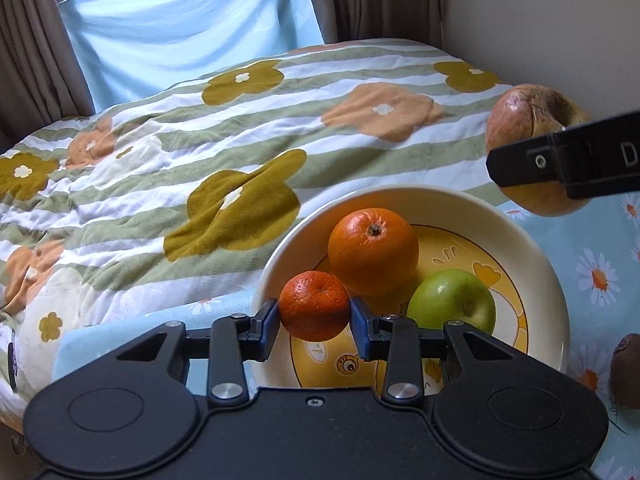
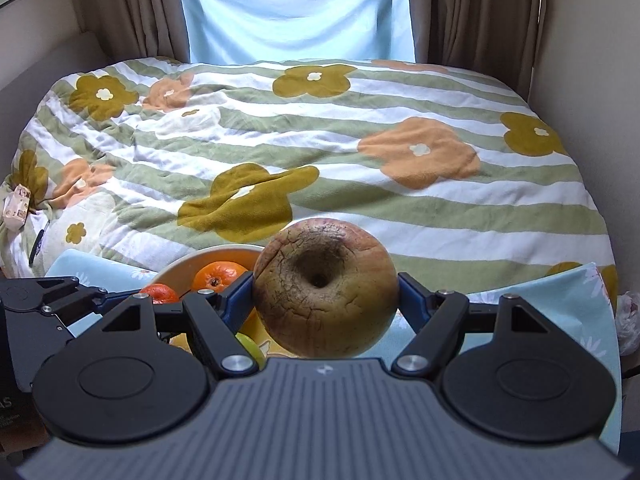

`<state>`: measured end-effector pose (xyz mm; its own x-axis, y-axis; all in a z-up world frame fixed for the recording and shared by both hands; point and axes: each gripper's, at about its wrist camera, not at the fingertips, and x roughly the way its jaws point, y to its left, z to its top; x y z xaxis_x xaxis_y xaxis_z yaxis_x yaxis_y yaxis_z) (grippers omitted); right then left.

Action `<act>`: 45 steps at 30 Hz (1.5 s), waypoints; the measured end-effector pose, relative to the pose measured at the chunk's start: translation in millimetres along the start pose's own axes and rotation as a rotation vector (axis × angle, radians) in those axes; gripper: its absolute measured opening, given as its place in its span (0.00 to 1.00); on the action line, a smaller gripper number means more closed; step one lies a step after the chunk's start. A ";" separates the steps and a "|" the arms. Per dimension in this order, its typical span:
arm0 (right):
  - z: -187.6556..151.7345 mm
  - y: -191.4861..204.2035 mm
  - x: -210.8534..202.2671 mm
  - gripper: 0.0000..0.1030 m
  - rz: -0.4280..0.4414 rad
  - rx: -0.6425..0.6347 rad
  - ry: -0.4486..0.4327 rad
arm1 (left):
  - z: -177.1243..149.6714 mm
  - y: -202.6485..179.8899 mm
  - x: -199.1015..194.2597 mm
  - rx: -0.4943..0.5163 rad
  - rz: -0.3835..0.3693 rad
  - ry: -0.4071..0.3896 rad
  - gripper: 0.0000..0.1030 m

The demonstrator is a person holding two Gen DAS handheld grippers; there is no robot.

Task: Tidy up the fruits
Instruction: 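Carry the tangerine into the bowl and open the left tool, then lower the wrinkled apple into the bowl and open the right tool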

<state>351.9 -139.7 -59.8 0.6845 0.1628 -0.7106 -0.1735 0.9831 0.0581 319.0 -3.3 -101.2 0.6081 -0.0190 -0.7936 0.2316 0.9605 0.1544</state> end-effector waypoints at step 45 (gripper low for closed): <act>-22.0 18.4 39.7 0.87 0.075 -0.040 0.034 | -30.9 40.7 -55.8 -0.213 -0.024 -0.104 0.95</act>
<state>360.4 -117.0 -102.4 0.6443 0.2321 -0.7287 -0.2519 0.9641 0.0843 270.9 45.4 -68.8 0.6816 -0.0609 -0.7292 0.0884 0.9961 -0.0006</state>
